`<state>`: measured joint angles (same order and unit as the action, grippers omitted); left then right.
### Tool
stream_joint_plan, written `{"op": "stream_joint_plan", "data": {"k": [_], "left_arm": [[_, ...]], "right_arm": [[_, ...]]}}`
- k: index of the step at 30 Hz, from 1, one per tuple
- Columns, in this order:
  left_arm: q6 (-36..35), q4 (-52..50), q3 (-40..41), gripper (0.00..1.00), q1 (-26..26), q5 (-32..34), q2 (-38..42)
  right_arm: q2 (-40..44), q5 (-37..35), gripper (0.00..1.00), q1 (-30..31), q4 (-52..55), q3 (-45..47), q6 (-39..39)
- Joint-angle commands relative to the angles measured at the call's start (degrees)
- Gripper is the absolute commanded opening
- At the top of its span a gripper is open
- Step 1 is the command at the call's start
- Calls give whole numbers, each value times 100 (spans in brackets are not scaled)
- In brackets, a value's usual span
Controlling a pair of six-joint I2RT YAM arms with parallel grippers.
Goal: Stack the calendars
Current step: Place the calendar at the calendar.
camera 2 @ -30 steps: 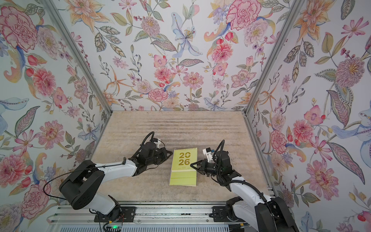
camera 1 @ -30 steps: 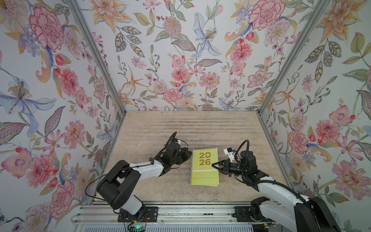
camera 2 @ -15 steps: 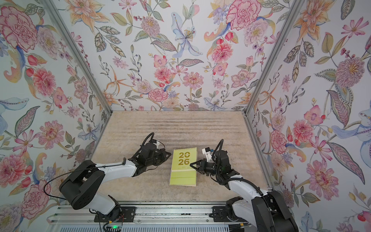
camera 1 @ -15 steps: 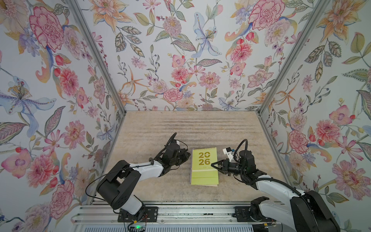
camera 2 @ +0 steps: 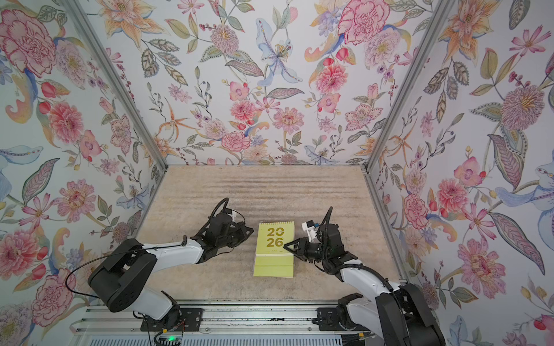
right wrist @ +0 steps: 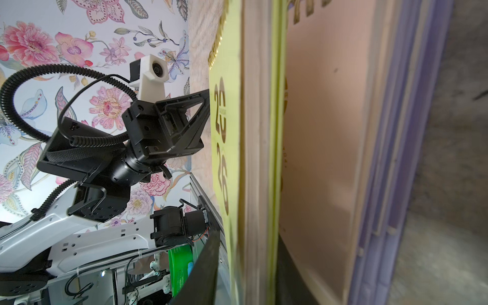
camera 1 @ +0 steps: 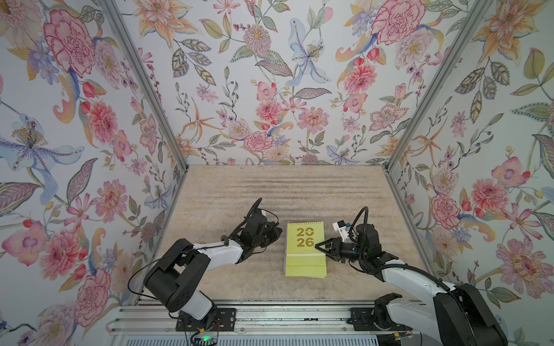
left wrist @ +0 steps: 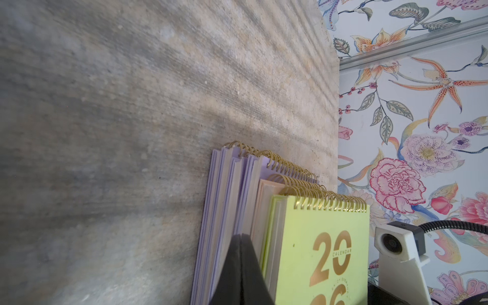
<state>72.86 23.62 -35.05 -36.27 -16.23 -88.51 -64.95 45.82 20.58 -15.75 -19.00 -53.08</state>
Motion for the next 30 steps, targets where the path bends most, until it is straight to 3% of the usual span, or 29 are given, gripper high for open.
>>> {"op": "stream_joint_plan", "data": {"k": [1, 8, 20, 26, 30], "left_arm": [[-96, -51, 89, 0, 76, 58, 94], [-132, -101, 154, 0, 155, 46, 176], [-238, -164, 275, 0, 415, -67, 341], [-433, -362, 354, 0, 792, -194, 605], [-690, -653, 376, 5, 1269, -331, 891]], "right_arm": [[5, -82, 34, 10, 243, -217, 191], [68, -230, 51, -38, 654, -317, 326], [247, -550, 62, -246, 1283, -420, 559], [437, -751, 66, -460, 1561, -466, 650], [719, -1149, 78, -554, 2144, -669, 942]]}}
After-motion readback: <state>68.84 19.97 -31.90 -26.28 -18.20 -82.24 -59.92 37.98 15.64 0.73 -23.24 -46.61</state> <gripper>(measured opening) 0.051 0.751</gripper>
